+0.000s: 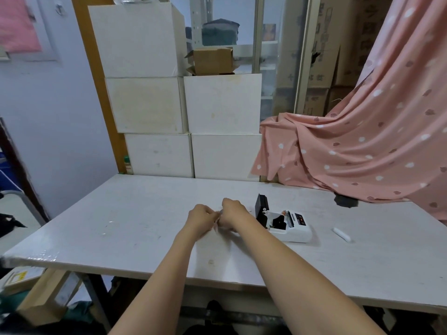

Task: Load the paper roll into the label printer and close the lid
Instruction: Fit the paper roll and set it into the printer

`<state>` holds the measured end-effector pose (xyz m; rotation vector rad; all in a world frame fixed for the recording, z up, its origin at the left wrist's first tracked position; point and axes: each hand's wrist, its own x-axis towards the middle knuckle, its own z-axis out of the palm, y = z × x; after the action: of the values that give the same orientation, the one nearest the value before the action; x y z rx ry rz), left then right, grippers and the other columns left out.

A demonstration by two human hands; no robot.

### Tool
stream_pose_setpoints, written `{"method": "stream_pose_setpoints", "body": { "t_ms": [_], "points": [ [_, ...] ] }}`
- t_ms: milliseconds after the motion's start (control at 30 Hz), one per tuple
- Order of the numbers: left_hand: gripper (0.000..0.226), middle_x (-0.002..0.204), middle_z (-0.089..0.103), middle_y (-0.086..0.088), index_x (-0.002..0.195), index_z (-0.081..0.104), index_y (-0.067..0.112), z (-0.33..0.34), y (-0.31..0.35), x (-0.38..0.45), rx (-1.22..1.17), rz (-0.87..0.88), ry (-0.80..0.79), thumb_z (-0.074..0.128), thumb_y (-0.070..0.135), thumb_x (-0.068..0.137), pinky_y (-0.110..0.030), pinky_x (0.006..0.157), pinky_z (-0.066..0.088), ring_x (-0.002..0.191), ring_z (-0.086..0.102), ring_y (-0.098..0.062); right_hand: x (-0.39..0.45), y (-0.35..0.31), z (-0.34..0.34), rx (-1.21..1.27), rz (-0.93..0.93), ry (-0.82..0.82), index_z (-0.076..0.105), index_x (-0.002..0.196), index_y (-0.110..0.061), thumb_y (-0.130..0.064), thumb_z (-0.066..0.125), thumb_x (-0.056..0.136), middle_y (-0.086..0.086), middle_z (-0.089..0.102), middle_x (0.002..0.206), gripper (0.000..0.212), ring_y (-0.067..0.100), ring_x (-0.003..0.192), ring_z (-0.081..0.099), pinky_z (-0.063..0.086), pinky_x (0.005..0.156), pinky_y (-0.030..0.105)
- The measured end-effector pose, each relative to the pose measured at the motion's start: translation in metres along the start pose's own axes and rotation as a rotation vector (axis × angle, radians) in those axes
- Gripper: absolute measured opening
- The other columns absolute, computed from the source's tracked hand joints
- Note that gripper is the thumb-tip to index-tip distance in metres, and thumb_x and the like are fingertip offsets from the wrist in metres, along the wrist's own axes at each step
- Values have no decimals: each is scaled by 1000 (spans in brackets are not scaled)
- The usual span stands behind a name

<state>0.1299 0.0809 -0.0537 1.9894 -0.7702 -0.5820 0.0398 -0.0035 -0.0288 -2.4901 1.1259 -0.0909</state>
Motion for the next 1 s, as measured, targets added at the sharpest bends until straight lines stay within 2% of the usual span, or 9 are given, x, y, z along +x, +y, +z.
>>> {"method": "stream_pose_setpoints", "body": {
  "t_ms": [67, 233, 400, 533, 633, 733, 867, 933, 1000],
  "points": [
    [26, 75, 73, -15, 85, 73, 5, -2, 0, -2, 22, 25, -3, 65, 29, 92, -32, 72, 56, 59, 62, -22, 1, 2, 3, 34, 9, 4, 47, 131, -7, -19, 61, 93, 14, 56, 132, 42, 34, 117, 60, 47, 75, 36],
    [20, 82, 75, -12, 94, 76, 8, -6, -2, -9, 51, 46, 3, 65, 25, 95, -22, 57, 51, 51, 65, -12, -1, 8, 6, 110, 1, -9, 47, 135, -11, -23, 64, 90, 6, 57, 140, 49, 29, 125, 57, 53, 94, 35],
    [19, 77, 73, -12, 89, 75, 0, -10, 0, -16, 86, 62, -2, 60, 9, 95, -12, 45, 46, 43, 64, -7, -3, 12, 7, 138, -8, 6, 49, 137, -12, -23, 64, 90, 4, 56, 141, 51, 28, 124, 58, 53, 91, 35],
    [18, 77, 73, -12, 81, 73, 5, -11, -1, -15, 145, 79, -5, 60, 7, 92, -18, 56, 52, 56, 67, -18, -3, 12, 7, 116, -10, 16, 53, 132, -10, -19, 63, 90, 9, 59, 134, 44, 30, 117, 61, 53, 88, 35],
    [27, 78, 73, -10, 73, 73, 9, -8, -2, -14, 107, 69, -34, 60, 18, 95, -27, 68, 56, 60, 65, -21, -3, 11, 7, 136, -9, 28, 54, 128, -9, -21, 63, 91, 10, 60, 131, 40, 30, 115, 62, 52, 90, 36],
    [35, 100, 76, -11, 88, 75, 4, -9, -4, -12, -67, 11, -57, 52, 25, 103, -31, 75, 62, 69, 68, -22, -5, 11, 4, 189, -13, 56, 56, 129, -9, -20, 69, 87, 8, 62, 127, 45, 30, 114, 62, 55, 91, 37],
    [34, 115, 70, -21, 107, 66, -8, -17, 0, -16, -349, -30, -117, 49, 22, 105, -31, 70, 62, 85, 71, -28, -14, 8, -5, 309, -124, 122, 59, 125, -9, -11, 71, 83, 8, 64, 123, 43, 28, 107, 59, 48, 81, 31],
    [32, 118, 69, -23, 114, 62, -6, -22, 6, -19, -466, -26, -124, 56, 24, 103, -38, 81, 62, 93, 73, -32, -22, 5, -12, 383, -198, 172, 62, 119, -13, -13, 69, 83, 6, 65, 117, 36, 27, 102, 60, 46, 76, 29],
    [39, 119, 71, -21, 121, 62, 0, -29, 13, -24, -600, -24, -207, 60, 33, 100, -46, 94, 58, 102, 73, -34, -32, 1, -23, 457, -258, 204, 64, 114, -15, -14, 69, 82, 3, 67, 107, 32, 24, 91, 63, 53, 70, 30]
  ]
}}
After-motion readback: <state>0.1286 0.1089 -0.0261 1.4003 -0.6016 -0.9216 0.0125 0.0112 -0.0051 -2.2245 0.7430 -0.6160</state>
